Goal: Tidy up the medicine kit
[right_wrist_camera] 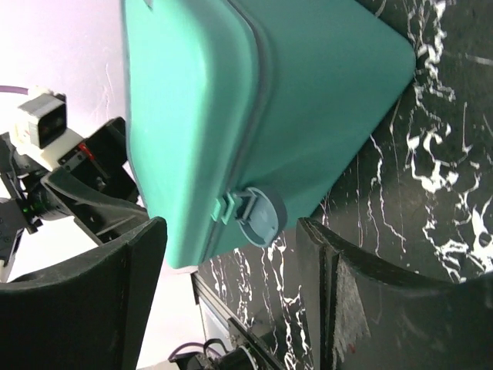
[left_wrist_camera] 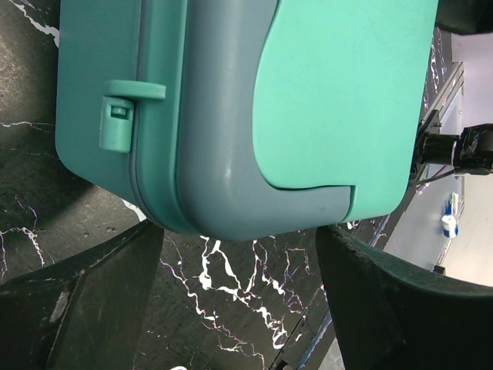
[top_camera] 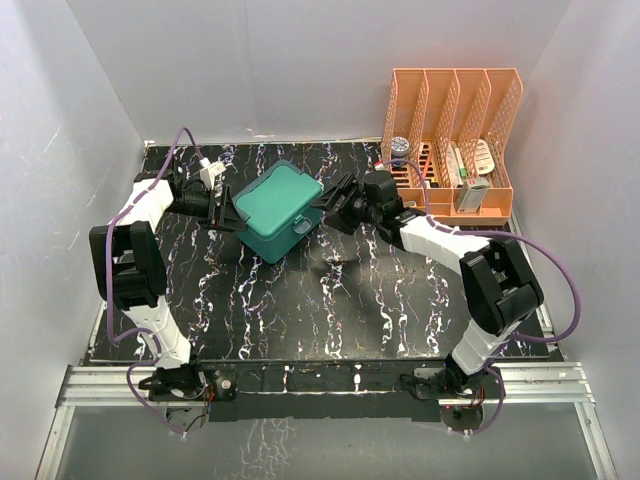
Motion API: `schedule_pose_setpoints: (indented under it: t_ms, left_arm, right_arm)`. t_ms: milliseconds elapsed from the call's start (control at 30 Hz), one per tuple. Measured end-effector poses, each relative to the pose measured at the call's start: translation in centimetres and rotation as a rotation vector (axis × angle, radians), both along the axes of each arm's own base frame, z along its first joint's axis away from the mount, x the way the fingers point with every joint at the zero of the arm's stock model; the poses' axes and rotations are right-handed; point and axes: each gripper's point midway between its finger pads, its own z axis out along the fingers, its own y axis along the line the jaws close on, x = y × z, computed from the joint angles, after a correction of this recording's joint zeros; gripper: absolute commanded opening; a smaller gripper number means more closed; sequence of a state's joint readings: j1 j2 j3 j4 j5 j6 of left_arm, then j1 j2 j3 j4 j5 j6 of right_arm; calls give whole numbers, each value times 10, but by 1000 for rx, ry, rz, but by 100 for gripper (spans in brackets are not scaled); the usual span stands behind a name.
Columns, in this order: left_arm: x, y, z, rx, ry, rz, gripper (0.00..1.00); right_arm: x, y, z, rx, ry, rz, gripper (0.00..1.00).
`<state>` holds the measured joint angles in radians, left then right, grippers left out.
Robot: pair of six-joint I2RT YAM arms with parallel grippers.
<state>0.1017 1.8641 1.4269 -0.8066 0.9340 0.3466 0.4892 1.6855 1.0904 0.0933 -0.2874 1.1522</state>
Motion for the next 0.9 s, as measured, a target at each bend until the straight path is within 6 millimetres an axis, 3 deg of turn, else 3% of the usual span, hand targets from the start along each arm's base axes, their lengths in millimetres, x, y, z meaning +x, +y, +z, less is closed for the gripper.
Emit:
schedule_pose_setpoints:
  t_ms: [200, 567, 800, 900]
  left_arm:
    - [0, 0, 0, 0, -1, 0, 78]
    - [-2, -2, 0, 2, -4, -13, 78]
    - [-2, -2, 0, 3, -6, -18, 78]
    - [-3, -3, 0, 2, -5, -18, 78]
  right_arm:
    - [-17, 0, -27, 1, 83, -7, 61]
    - [-19, 11, -30, 39, 105, 8, 51]
    - [-25, 24, -56, 36, 160, 41, 44]
    - [-26, 26, -58, 38, 166, 50, 41]
